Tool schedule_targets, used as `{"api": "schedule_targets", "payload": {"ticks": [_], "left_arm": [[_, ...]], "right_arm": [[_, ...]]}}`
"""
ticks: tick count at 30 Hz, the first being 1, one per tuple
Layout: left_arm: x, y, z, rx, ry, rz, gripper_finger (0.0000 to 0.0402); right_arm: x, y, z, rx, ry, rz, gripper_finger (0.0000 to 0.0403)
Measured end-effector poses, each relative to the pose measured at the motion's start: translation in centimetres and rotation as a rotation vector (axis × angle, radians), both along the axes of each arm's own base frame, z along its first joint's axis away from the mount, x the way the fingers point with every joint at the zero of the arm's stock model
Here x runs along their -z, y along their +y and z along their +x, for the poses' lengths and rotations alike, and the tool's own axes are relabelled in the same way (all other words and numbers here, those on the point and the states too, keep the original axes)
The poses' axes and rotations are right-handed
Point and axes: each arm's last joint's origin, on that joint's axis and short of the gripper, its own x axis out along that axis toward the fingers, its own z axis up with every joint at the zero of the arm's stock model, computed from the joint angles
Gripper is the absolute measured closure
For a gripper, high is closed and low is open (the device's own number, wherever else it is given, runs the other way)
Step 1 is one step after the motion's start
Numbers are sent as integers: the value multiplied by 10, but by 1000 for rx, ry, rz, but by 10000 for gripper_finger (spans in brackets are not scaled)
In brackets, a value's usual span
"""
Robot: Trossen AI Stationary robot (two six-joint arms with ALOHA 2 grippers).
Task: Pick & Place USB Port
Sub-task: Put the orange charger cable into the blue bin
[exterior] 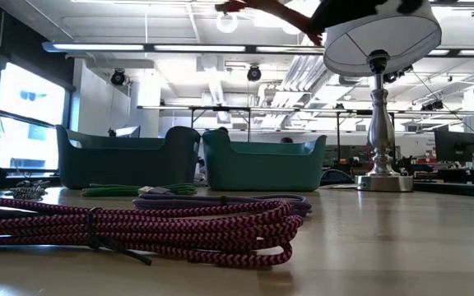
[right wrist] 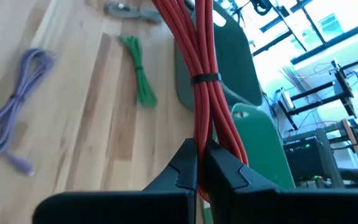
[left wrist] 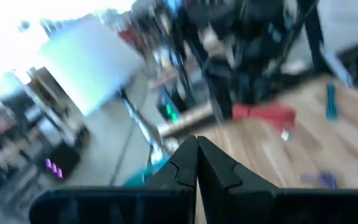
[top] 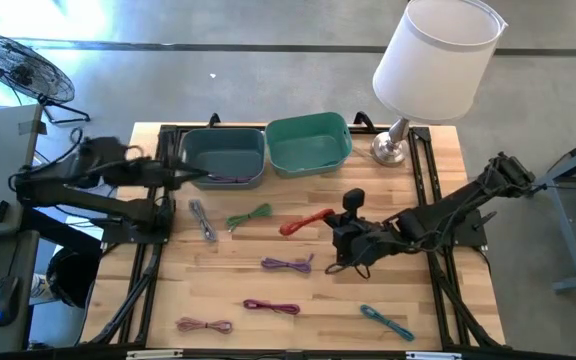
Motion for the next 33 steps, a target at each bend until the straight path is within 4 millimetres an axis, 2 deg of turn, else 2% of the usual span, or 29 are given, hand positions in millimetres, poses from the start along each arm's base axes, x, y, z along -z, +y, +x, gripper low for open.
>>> {"api": "schedule_targets", "payload": {"ticks": [4,8,13,15,19,24,29,33], "left_arm": [[49,-3,-2,22,-91,13,401],[100,-6,9,102,-321,6,401],[142,-9,11,178,-546,-16,401],[150,-8,11,182,-553,-38,401],[153,-10,13,221,-526,-34,383],[156,-11,19,246,-482,-34,324],[157,-12,30,250,-424,-67,260],[160,-14,40,300,-369,-73,233]], "right_arm": [[-10,-6,14,-104,-70,45,400],[-20,-11,25,-252,-158,102,400],[-26,-18,31,-320,-206,136,400],[-26,-20,32,-329,-215,145,400],[-21,-19,40,-361,-229,160,400],[-13,-18,55,-391,-216,134,400],[-16,-19,70,-406,-228,131,400],[-17,-21,83,-429,-223,119,400]]}}
